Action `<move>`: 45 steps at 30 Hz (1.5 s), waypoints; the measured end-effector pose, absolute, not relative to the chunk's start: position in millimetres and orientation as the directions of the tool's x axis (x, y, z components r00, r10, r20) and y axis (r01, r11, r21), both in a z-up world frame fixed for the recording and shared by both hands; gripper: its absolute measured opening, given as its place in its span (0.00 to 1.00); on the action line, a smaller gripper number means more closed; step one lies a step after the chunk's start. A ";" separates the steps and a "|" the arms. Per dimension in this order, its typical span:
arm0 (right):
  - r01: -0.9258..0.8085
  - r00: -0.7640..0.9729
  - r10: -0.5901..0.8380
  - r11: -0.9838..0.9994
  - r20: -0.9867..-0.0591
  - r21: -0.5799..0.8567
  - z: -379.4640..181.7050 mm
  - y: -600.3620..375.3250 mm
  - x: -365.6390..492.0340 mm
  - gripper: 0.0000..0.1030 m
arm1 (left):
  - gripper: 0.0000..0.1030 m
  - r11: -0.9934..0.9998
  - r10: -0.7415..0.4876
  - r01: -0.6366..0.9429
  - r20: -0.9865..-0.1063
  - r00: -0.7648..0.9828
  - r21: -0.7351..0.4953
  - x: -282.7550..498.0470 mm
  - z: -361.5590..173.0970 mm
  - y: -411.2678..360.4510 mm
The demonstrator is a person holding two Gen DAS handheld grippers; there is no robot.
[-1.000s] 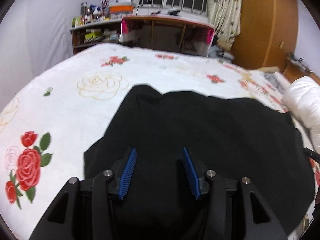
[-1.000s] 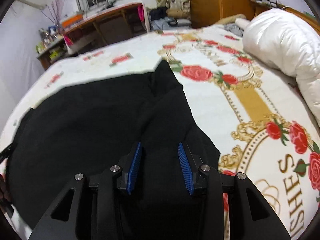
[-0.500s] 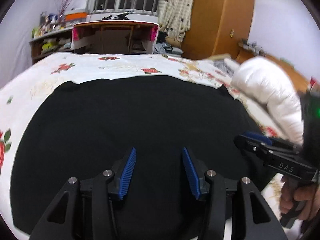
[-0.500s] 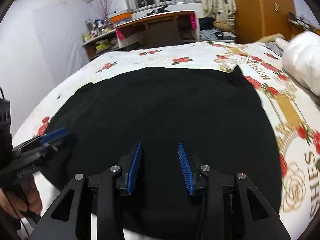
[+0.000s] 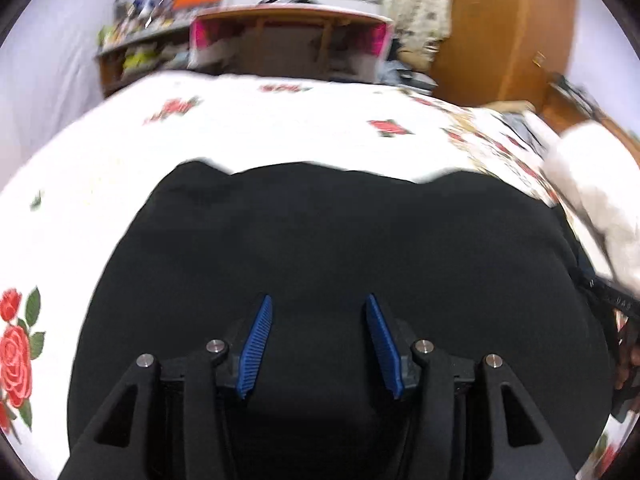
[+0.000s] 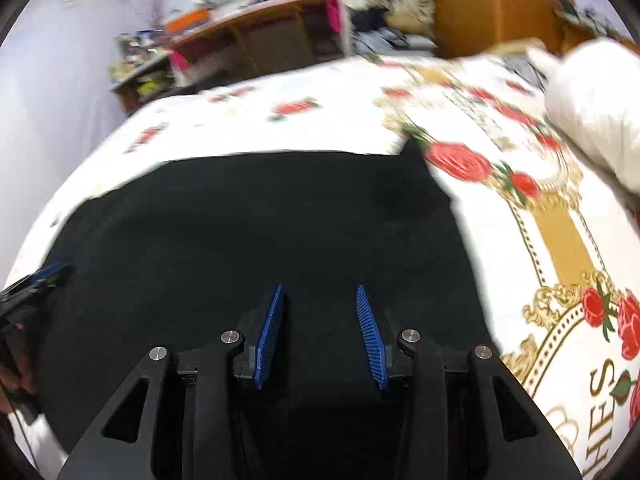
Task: Fold large clothes
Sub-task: 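Release the hem and press the folded coat flat with both grippers, then move both grippers to the folded edge of the coat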
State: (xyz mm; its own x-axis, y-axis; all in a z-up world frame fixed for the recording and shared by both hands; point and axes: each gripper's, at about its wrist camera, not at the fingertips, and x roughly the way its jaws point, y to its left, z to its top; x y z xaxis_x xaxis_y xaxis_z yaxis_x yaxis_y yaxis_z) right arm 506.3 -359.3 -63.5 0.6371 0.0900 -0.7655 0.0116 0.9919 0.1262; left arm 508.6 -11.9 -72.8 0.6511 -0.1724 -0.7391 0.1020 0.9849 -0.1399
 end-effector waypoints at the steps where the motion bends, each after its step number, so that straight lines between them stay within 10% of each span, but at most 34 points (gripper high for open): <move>1: 0.039 0.629 0.092 0.988 -0.772 0.149 -66.7 -373.3 512.2 0.36 | 0.51 0.985 -0.168 0.086 -0.741 0.650 -0.148 516.3 -73.2 -0.8; 15: 0.153 0.605 0.058 0.970 -0.794 0.187 -67.2 -413.7 550.6 0.36 | 0.50 0.997 -0.054 -0.009 -0.736 0.674 -0.081 562.2 -82.2 41.1; 27: 0.007 0.692 0.169 0.971 -0.702 0.240 -24.6 -387.8 409.6 0.38 | 0.50 1.000 -0.028 0.012 -0.631 0.776 -0.029 437.2 -31.2 39.6; 45: 0.113 0.642 0.088 0.972 -0.761 0.208 -50.4 -410.8 366.1 0.38 | 0.51 0.997 0.012 -0.065 -0.718 0.696 -0.047 394.1 -68.7 56.1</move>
